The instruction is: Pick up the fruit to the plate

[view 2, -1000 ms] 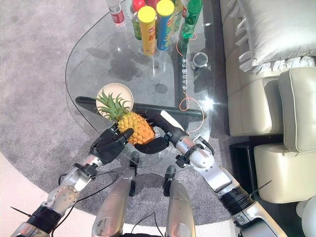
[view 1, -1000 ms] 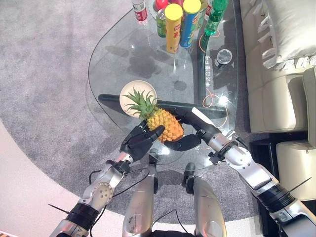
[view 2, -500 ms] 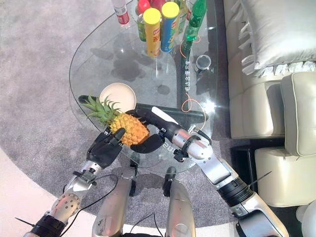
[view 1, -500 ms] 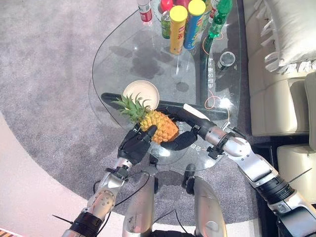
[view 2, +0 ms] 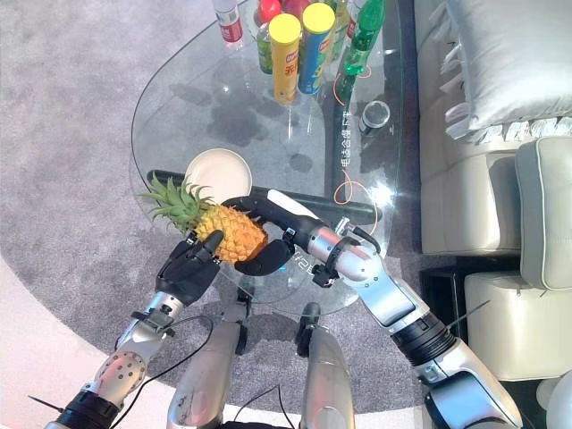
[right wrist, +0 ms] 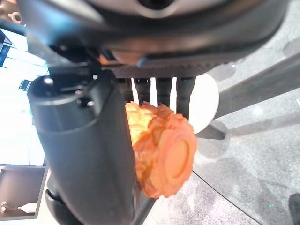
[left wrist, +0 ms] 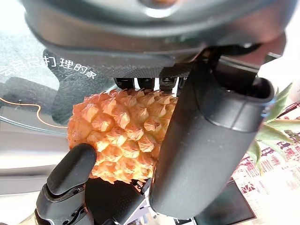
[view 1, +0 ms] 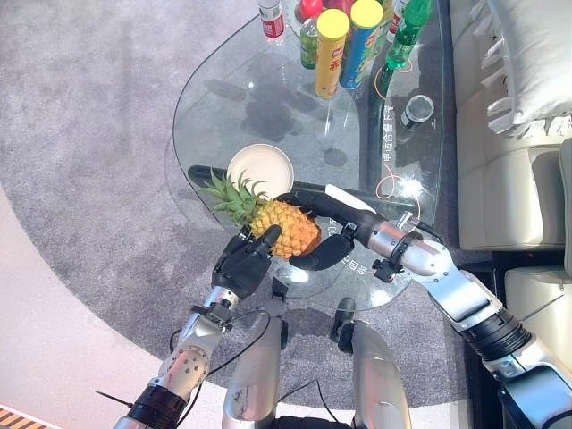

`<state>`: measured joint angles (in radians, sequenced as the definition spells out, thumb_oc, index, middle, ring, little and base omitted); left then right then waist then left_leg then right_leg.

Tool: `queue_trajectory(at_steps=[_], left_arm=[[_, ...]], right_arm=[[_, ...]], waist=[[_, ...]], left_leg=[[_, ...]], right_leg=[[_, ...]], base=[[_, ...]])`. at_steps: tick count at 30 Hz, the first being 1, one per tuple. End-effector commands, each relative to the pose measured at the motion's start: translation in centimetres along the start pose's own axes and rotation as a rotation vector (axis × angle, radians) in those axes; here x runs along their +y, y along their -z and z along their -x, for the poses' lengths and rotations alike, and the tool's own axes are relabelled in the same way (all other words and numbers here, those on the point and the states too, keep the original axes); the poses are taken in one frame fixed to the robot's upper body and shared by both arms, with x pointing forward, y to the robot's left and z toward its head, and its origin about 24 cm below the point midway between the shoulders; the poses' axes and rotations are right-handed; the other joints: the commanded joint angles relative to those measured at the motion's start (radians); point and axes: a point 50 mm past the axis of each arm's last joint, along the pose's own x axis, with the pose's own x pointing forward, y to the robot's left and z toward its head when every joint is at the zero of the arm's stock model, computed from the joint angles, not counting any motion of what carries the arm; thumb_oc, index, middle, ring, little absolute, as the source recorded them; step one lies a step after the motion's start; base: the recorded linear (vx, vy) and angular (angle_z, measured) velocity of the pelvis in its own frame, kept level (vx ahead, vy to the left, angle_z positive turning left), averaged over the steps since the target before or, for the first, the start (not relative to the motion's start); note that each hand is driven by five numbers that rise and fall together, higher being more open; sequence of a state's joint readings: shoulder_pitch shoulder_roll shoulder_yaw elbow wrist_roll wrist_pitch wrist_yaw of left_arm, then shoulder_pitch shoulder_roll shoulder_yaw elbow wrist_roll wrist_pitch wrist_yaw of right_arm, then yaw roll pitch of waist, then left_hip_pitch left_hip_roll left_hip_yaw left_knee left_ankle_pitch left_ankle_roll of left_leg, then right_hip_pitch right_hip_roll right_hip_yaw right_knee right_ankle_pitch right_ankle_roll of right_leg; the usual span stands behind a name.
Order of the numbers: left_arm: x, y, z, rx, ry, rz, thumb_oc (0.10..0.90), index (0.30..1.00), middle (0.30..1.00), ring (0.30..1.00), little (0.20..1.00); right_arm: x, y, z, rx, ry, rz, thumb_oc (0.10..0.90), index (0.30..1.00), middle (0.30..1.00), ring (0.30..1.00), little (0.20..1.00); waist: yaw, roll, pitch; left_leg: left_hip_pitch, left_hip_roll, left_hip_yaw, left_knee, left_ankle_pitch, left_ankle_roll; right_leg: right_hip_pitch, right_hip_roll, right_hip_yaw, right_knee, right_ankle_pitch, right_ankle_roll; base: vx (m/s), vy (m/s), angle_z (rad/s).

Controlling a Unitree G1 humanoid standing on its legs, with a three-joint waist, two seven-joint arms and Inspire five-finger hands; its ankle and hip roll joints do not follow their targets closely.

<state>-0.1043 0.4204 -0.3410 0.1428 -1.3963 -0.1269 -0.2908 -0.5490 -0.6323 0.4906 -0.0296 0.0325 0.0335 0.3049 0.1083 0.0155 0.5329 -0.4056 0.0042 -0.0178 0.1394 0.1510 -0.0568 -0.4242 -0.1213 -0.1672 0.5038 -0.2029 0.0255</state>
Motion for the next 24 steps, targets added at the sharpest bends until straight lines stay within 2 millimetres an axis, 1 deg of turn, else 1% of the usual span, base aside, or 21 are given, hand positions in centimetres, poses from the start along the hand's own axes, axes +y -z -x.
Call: queue_trajectory(at_steps=[1, 5, 8, 9, 11, 15, 19, 24], left_arm=[[-7.4, -5.2, -2.9, -0.3, 0.391, -0.008, 0.8, 0.9, 0.9, 0.9, 0.9], [-6.9, -5.7, -2.8, -0.359, 0.329, -0.007, 0.8, 0.9, 0.9, 0.9, 0.9], [-6.2, -6.6, -2.6, -0.452, 0.206, -0.087, 0.8, 0.9, 0.9, 0.9, 0.9], [-5.8, -6.9, -2.5, -0.487, 0.134, -0.112, 0.8, 0.9, 0.9, 0.9, 0.9], [-5.4, -7.4, -2.2, -0.531, 0.092, -0.111, 0.8, 0.9, 0.9, 0.9, 0.9], [-5.1, -7.7, -1.8, -0.57, 0.067, -0.115, 0.8, 0.9, 0.9, 0.9, 0.9], [-5.4, -7.7, -1.8, -0.583, 0.065, -0.128, 0.8, 0.9, 0.9, 0.9, 0.9], [-5.6, -7.6, -2.1, -0.553, 0.075, -0.126, 0.8, 0.9, 0.9, 0.9, 0.9]], right_arm=[[5.3, -5.3, -0.5, -0.254, -0.347, 0.079, 0.1, 0.3, 0.3, 0.3, 0.2], [5.6, -4.9, -0.4, -0.224, -0.364, 0.09, 0.1, 0.3, 0.3, 0.3, 0.2], [5.6, -4.7, -0.6, -0.212, -0.357, 0.094, 0.1, 0.3, 0.3, 0.3, 0.2], [5.5, -4.7, -0.8, -0.209, -0.349, 0.087, 0.1, 0.3, 0.3, 0.3, 0.2], [5.4, -4.8, -0.9, -0.211, -0.342, 0.081, 0.1, 0.3, 0.3, 0.3, 0.2], [5.3, -4.7, -1.1, -0.212, -0.324, 0.071, 0.1, 0.3, 0.3, 0.3, 0.2], [5.3, -4.8, -1.3, -0.21, -0.313, 0.062, 0.1, 0.3, 0.3, 0.3, 0.2], [5.2, -4.8, -1.4, -0.214, -0.306, 0.056, 0.1, 0.3, 0.3, 0.3, 0.2]], waist=[[-0.012, -0.06, -0.013], [-0.01, -0.061, -0.013], [-0.006, -0.065, -0.013], [-0.002, -0.067, -0.013], [0.001, -0.071, -0.013], [0.009, -0.077, -0.013], [0.014, -0.083, -0.013], [0.018, -0.087, -0.013]], left_leg=[[0.007, -0.069, 0.021, 0.186, -0.174, 0.062], [0.009, -0.07, 0.019, 0.18, -0.172, 0.061], [0.008, -0.07, 0.016, 0.176, -0.171, 0.06], [0.008, -0.073, 0.011, 0.174, -0.168, 0.06], [0.007, -0.074, 0.008, 0.173, -0.168, 0.06], [0.005, -0.071, 0.001, 0.17, -0.166, 0.057], [0.006, -0.07, -0.007, 0.168, -0.165, 0.055], [0.009, -0.07, -0.015, 0.167, -0.166, 0.054]], right_leg=[[0.077, 0.023, 0.011, -0.248, 0.205, 0.02], [0.078, 0.024, 0.009, -0.252, 0.206, 0.02], [0.077, 0.024, 0.006, -0.254, 0.206, 0.021], [0.08, 0.027, 0.005, -0.257, 0.207, 0.021], [0.081, 0.029, 0.003, -0.257, 0.206, 0.021], [0.083, 0.032, -0.006, -0.26, 0.205, 0.02], [0.087, 0.033, -0.013, -0.262, 0.205, 0.02], [0.092, 0.037, -0.016, -0.264, 0.203, 0.019]], base=[[0.0, 0.0, 0.0], [0.0, 0.0, 0.0], [0.0, -0.015, 0.01], [0.0, -0.049, 0.03], [0.0, -0.047, 0.08], [0.0, -0.045, 0.06], [0.01, -0.036, 0.0], [0.0, -0.007, 0.0]])
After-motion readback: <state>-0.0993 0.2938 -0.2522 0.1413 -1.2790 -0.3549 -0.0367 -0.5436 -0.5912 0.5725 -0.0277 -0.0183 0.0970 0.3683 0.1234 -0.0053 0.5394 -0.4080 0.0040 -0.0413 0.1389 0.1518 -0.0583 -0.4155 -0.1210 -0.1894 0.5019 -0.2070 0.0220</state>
